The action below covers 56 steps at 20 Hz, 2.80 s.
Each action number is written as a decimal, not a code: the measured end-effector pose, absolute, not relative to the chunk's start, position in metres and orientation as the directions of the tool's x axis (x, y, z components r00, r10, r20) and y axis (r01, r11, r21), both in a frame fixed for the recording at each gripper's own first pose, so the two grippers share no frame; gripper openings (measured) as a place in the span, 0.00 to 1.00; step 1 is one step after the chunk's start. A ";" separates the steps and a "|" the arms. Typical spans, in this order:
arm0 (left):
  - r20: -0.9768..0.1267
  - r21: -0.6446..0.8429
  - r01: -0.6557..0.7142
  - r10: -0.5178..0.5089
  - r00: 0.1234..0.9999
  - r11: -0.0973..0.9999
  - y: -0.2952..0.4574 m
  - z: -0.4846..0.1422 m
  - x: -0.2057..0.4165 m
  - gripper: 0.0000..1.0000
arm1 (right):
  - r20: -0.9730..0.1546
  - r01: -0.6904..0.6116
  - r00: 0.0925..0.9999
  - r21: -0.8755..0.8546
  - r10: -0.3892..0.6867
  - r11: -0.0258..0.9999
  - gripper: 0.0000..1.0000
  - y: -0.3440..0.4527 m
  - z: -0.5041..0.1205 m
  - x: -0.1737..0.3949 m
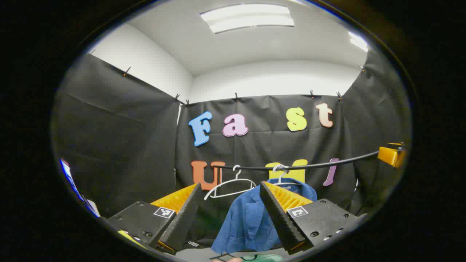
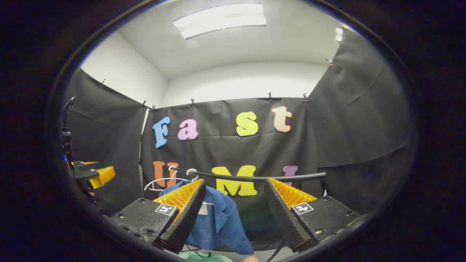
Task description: Grasp the clothes on the hanger with both hands and then place them into the laundry hamper below.
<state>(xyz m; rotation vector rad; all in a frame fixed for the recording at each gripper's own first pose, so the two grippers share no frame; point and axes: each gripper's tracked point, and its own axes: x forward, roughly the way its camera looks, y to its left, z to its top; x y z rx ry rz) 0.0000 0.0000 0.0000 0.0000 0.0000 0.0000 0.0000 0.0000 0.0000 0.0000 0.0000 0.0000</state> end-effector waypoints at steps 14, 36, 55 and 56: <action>0.066 0.069 0.078 -0.083 0.994 0.995 0.020 0.010 0.041 0.98 | -0.035 0.085 0.996 0.010 -0.084 0.996 0.99 0.015 -0.024 0.043; -0.076 -0.032 0.242 -0.244 0.967 0.970 0.045 -0.098 0.109 0.99 | -0.223 0.258 0.935 -0.106 -0.276 0.960 1.00 0.079 -0.142 0.092; -0.320 -0.027 0.203 -0.201 0.926 0.979 -0.065 -0.240 0.172 0.97 | -0.490 0.170 0.851 -0.084 -0.189 0.982 1.00 0.045 -0.307 0.226; -0.336 -0.025 0.187 -0.184 0.924 0.982 -0.066 -0.247 0.176 0.97 | -0.497 0.174 0.846 -0.087 -0.194 0.981 0.99 0.041 -0.313 0.229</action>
